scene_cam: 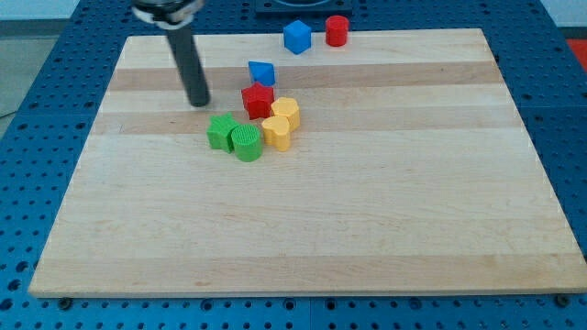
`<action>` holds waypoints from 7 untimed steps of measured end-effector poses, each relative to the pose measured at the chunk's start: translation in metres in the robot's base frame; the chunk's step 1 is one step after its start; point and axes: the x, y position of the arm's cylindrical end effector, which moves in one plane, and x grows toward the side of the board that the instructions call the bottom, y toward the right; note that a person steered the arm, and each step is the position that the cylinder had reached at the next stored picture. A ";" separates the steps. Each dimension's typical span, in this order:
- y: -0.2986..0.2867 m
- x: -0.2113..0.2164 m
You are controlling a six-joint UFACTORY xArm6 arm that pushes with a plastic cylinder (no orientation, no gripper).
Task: Place the blue triangle above the red star
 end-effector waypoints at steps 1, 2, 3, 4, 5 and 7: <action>0.052 0.000; 0.084 0.000; 0.088 0.000; 0.055 0.001; 0.005 0.002; -0.016 -0.043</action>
